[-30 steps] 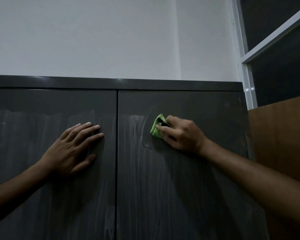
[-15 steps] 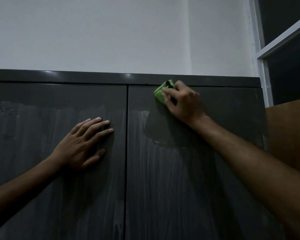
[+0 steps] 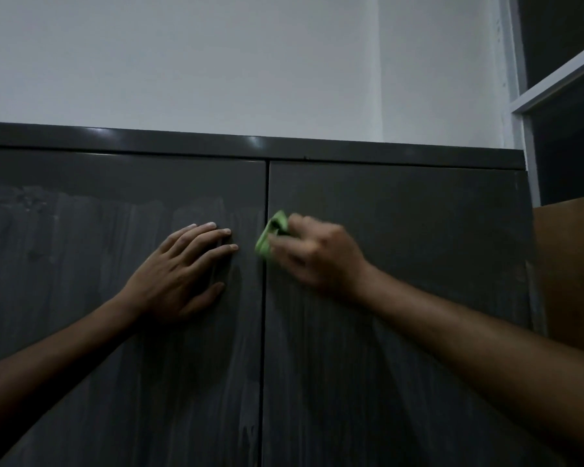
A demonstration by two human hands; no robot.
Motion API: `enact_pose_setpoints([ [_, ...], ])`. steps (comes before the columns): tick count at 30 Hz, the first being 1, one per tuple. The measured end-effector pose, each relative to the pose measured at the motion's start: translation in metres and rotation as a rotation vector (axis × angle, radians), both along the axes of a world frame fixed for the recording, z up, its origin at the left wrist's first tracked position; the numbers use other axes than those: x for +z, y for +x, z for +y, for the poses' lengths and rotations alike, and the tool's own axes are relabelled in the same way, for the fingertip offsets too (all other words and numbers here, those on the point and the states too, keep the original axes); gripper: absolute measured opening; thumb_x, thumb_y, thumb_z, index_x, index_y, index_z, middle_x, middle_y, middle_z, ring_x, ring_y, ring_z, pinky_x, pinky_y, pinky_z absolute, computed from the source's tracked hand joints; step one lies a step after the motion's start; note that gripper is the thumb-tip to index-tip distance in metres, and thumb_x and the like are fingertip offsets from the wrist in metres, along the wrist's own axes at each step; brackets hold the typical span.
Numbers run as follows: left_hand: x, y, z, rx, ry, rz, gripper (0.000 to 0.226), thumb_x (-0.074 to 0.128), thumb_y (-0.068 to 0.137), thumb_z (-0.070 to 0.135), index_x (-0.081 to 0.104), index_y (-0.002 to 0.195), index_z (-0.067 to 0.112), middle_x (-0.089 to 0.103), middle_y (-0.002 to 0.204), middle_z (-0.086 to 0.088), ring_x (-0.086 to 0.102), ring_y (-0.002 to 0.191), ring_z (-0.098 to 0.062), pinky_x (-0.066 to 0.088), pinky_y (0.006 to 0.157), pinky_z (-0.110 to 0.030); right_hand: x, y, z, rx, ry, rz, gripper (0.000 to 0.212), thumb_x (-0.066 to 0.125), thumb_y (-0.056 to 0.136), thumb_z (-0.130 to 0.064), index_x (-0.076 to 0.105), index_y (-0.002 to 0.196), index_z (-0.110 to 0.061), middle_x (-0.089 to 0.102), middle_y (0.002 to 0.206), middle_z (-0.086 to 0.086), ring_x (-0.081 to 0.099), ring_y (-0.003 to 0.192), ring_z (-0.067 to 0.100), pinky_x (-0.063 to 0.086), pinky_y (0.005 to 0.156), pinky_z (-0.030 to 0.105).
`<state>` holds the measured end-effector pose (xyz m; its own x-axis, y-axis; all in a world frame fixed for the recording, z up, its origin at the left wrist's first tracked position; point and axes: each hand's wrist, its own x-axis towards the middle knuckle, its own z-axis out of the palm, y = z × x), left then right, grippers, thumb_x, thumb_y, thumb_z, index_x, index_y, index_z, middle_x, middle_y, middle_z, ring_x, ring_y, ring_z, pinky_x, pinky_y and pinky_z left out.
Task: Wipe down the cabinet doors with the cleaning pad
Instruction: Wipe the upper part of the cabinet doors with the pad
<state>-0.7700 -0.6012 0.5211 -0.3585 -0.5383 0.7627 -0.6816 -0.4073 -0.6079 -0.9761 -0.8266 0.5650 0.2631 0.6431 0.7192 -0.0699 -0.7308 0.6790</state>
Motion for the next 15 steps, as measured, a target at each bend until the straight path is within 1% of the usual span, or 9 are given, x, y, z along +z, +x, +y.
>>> enact_pose_setpoints([
  [2, 0.0, -0.001, 0.002, -0.02, 0.011, 0.006, 0.06, 0.048, 0.101, 0.051, 0.046, 0.151, 0.018, 0.045, 0.159, -0.012, 0.037, 0.152, -0.033, 0.029, 0.125, -0.05, 0.001, -0.005, -0.004, -0.088, -0.211, 0.118, 0.023, 0.059, 0.102, -0.034, 0.074, 0.106, -0.017, 0.064, 0.095, 0.011, 0.059, 0.068, 0.024, 0.05, 0.05, 0.037],
  [3, -0.001, -0.001, 0.005, -0.025, 0.014, 0.009, 0.058, 0.048, 0.101, 0.052, 0.048, 0.149, 0.018, 0.046, 0.158, -0.011, 0.037, 0.151, -0.032, 0.029, 0.124, -0.05, 0.016, -0.008, -0.004, -0.105, -0.198, 0.077, 0.022, 0.061, 0.101, -0.033, 0.075, 0.105, -0.017, 0.064, 0.093, 0.011, 0.061, 0.068, 0.025, 0.051, 0.05, 0.038],
  [4, -0.002, -0.001, 0.008, -0.03, 0.013, 0.011, 0.057, 0.047, 0.102, 0.052, 0.051, 0.147, 0.018, 0.046, 0.157, -0.011, 0.037, 0.151, -0.032, 0.03, 0.124, -0.05, 0.033, -0.009, -0.002, -0.081, -0.1, -0.022, 0.02, 0.063, 0.1, -0.032, 0.076, 0.104, -0.017, 0.064, 0.093, 0.012, 0.063, 0.07, 0.028, 0.053, 0.051, 0.039],
  [6, -0.005, -0.001, 0.016, -0.043, 0.013, 0.018, 0.054, 0.047, 0.102, 0.052, 0.055, 0.142, 0.016, 0.048, 0.155, -0.011, 0.039, 0.15, -0.032, 0.029, 0.124, -0.047, 0.059, -0.008, 0.006, -0.012, 0.233, -0.25, 0.02, 0.064, 0.098, -0.03, 0.077, 0.107, -0.017, 0.064, 0.097, 0.013, 0.066, 0.077, 0.032, 0.057, 0.057, 0.042],
  [7, -0.007, 0.0, 0.021, -0.044, 0.015, 0.019, 0.053, 0.047, 0.102, 0.052, 0.056, 0.14, 0.016, 0.049, 0.154, -0.012, 0.04, 0.149, -0.032, 0.029, 0.123, -0.047, 0.056, -0.003, 0.01, 0.006, 0.33, -0.294, 0.021, 0.064, 0.098, -0.029, 0.077, 0.107, -0.017, 0.064, 0.099, 0.013, 0.066, 0.079, 0.032, 0.058, 0.059, 0.042],
  [8, -0.009, 0.001, 0.027, -0.038, 0.022, 0.017, 0.053, 0.048, 0.102, 0.051, 0.056, 0.14, 0.016, 0.05, 0.154, -0.012, 0.041, 0.148, -0.033, 0.031, 0.122, -0.048, 0.045, 0.004, 0.015, 0.03, 0.324, -0.286, 0.02, 0.063, 0.098, -0.029, 0.077, 0.107, -0.017, 0.065, 0.101, 0.013, 0.067, 0.08, 0.032, 0.058, 0.059, 0.041],
  [12, -0.011, 0.014, 0.054, 0.009, 0.062, 0.017, 0.052, 0.048, 0.101, 0.052, 0.052, 0.141, 0.018, 0.053, 0.151, -0.014, 0.046, 0.144, -0.035, 0.043, 0.114, -0.056, -0.007, 0.016, 0.022, -0.05, -0.176, 0.099, 0.024, 0.057, 0.102, -0.033, 0.074, 0.108, -0.017, 0.063, 0.097, 0.011, 0.061, 0.069, 0.025, 0.051, 0.052, 0.036],
  [13, -0.012, 0.018, 0.06, 0.018, 0.066, 0.02, 0.053, 0.048, 0.101, 0.052, 0.053, 0.141, 0.018, 0.053, 0.151, -0.014, 0.047, 0.144, -0.036, 0.044, 0.113, -0.057, 0.004, 0.014, 0.021, -0.072, -0.198, 0.094, 0.024, 0.058, 0.102, -0.033, 0.075, 0.108, -0.017, 0.063, 0.095, 0.01, 0.06, 0.068, 0.025, 0.05, 0.051, 0.035],
  [15, -0.013, 0.022, 0.067, 0.027, 0.071, 0.024, 0.054, 0.048, 0.101, 0.052, 0.054, 0.141, 0.017, 0.053, 0.151, -0.014, 0.047, 0.144, -0.036, 0.044, 0.113, -0.057, 0.036, 0.013, 0.025, -0.056, -0.032, -0.087, 0.023, 0.061, 0.1, -0.032, 0.077, 0.109, -0.018, 0.065, 0.095, 0.011, 0.063, 0.071, 0.028, 0.053, 0.054, 0.037],
])
